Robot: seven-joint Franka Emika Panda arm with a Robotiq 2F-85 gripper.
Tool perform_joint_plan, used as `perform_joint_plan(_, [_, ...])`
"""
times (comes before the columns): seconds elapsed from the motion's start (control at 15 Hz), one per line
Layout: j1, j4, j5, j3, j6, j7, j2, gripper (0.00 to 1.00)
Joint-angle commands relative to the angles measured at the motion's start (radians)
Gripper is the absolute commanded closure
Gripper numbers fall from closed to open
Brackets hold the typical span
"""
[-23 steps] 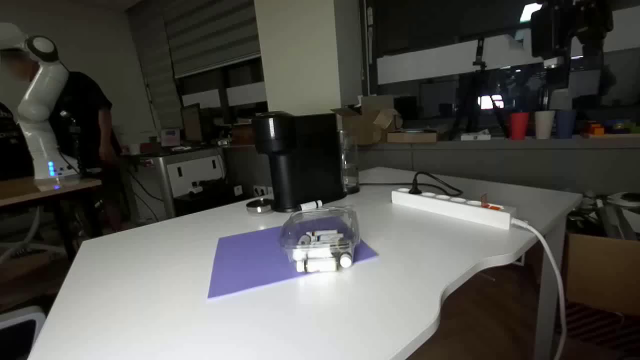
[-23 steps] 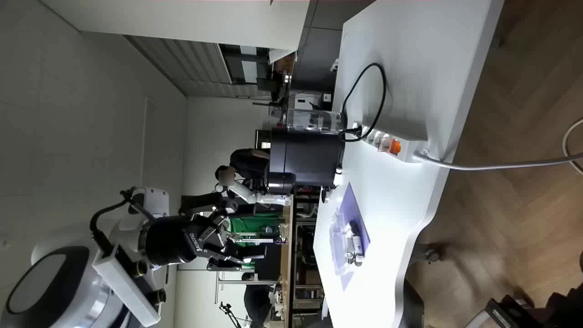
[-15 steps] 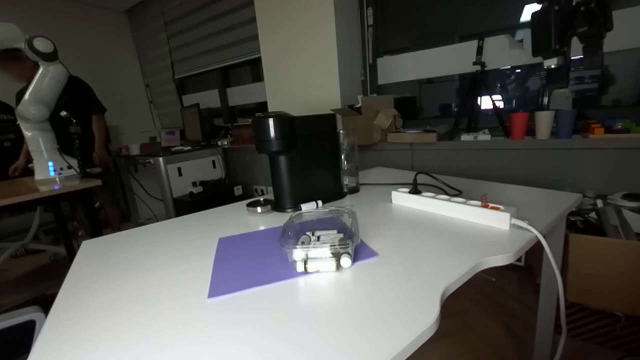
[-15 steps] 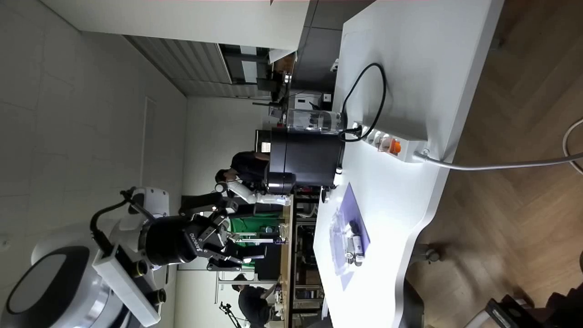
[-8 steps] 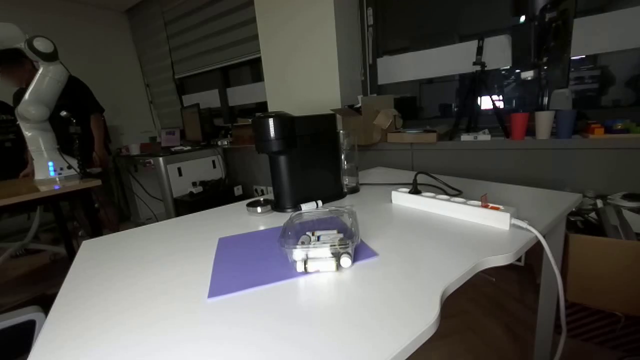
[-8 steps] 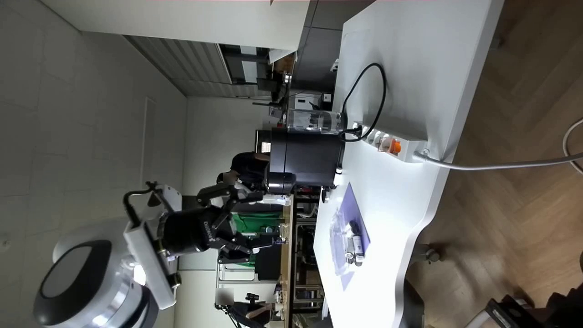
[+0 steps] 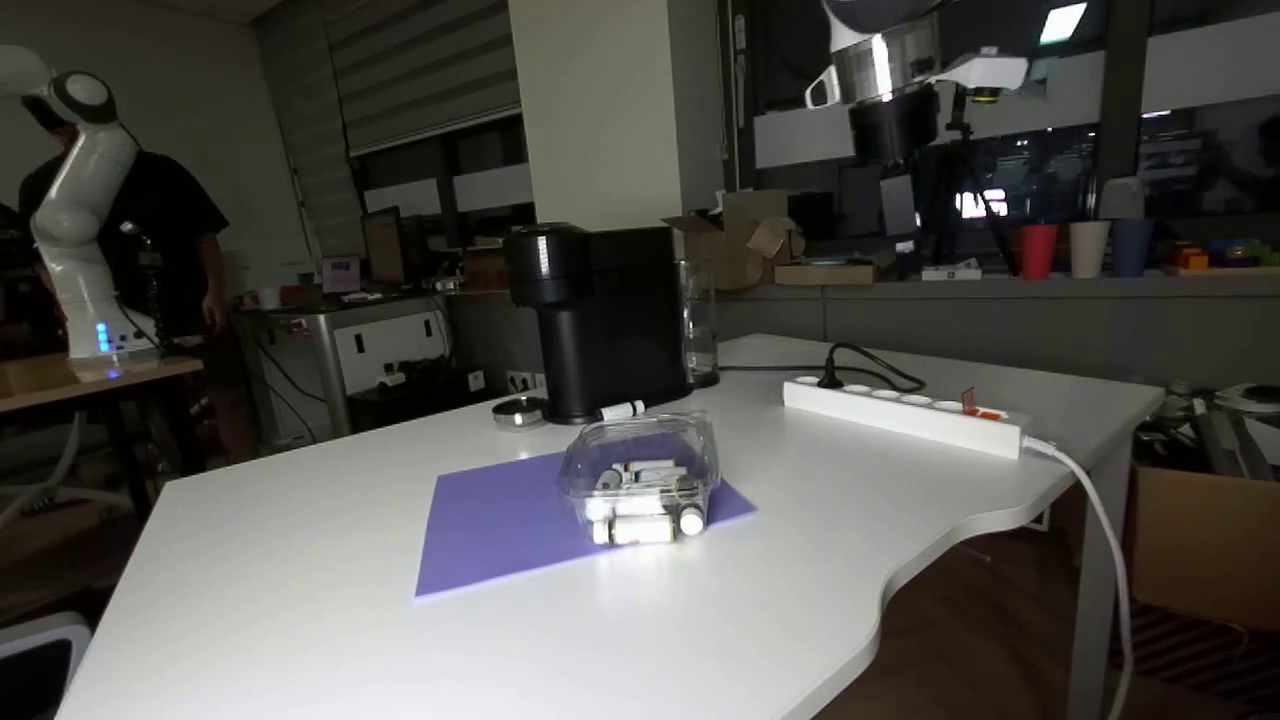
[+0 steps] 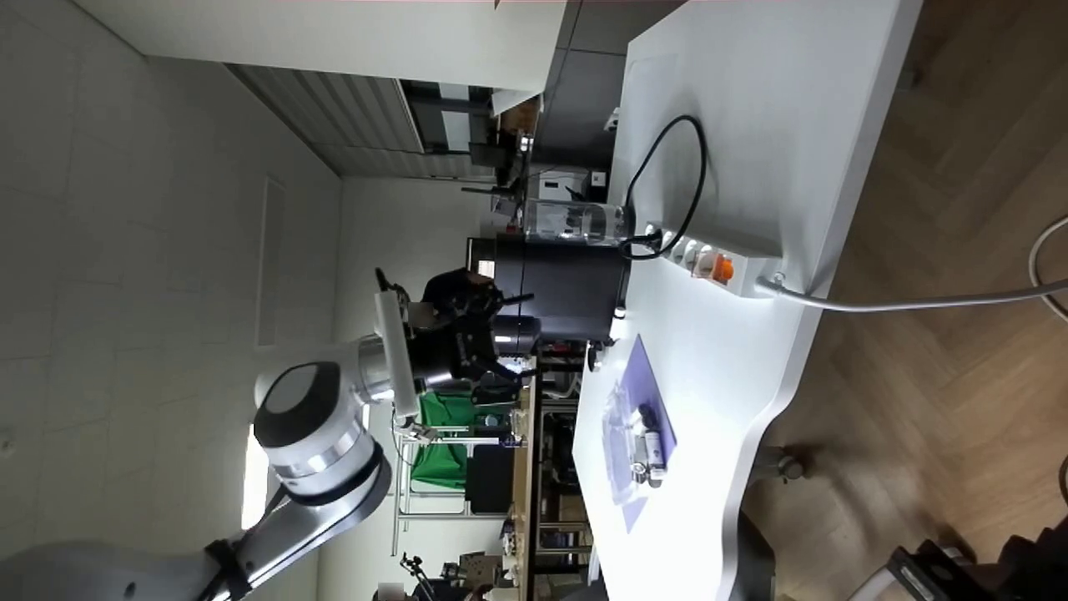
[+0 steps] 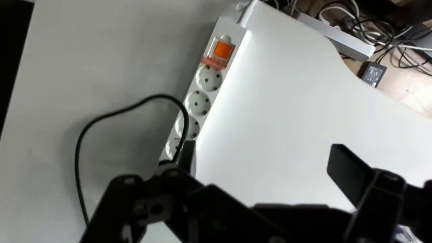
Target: Put the bottle on the table inside the colourless box
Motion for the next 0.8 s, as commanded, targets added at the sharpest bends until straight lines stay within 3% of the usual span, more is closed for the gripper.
perform_joint_plan(0.0, [-0.017,0.252,0.021,0.044,-0.096,-0.204,0.169,0.00])
perform_joint_plan(0.2, [-0.013,0.438,-0.001,0.079,-0.181,-0.351,0.294,0.00])
perform_joint_plan(0.27, [-0.015,0.303,0.001,0.065,-0.114,-0.273,0.213,0.00])
perform_joint_plan(0.47, [-0.013,0.404,0.001,0.080,-0.158,-0.331,0.277,0.00])
perform_joint_plan(0.73, [-0.013,0.413,0.000,0.082,-0.159,-0.340,0.290,0.00])
